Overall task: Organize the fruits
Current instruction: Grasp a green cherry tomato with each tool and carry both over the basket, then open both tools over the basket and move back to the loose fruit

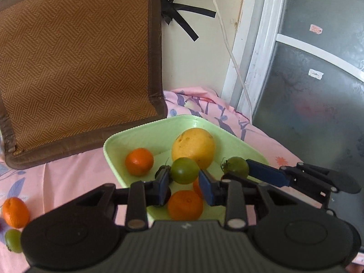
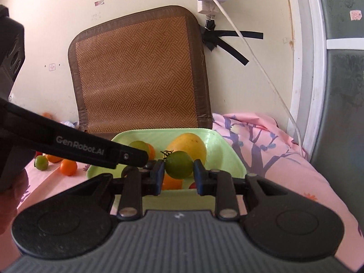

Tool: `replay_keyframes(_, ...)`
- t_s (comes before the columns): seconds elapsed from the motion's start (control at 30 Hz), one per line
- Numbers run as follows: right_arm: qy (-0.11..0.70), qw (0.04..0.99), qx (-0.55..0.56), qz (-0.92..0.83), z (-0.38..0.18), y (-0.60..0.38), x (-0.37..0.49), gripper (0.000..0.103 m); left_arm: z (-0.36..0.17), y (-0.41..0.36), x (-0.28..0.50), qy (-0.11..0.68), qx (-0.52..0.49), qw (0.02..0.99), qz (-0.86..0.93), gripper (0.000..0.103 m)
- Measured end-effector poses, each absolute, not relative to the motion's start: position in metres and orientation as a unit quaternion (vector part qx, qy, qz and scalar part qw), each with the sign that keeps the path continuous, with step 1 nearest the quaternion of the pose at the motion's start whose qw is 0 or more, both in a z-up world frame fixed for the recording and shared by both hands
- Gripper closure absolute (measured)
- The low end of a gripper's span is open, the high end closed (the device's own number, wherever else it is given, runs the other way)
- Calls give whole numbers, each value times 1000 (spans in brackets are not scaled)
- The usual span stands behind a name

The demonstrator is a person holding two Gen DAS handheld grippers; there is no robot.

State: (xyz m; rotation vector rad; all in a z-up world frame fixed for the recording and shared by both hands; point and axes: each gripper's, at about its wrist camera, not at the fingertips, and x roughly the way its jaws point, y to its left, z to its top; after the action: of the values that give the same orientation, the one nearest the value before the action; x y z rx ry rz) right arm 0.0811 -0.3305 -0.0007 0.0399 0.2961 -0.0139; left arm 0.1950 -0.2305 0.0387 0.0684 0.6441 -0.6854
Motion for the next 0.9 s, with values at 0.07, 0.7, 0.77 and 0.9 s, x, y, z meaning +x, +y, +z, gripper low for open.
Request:
replay_keyframes(0.07,149,989,23,-11,-2,-334,83,72,35,-239,199,314,37,890,-329,72)
replay_keyframes(0.7,95,989,97,-66,-1,-355,62,71,17,-10,151,293,-36,952,-86,69)
replay_keyframes(0.77,82,990,97,-61,4,-348,57,71,5,11,147,305,-43,949,-64,69)
replay_keyframes(0.9,73,993,91,-21,13,-315,44,71,3,26,142,300,-70,949,-70,66)
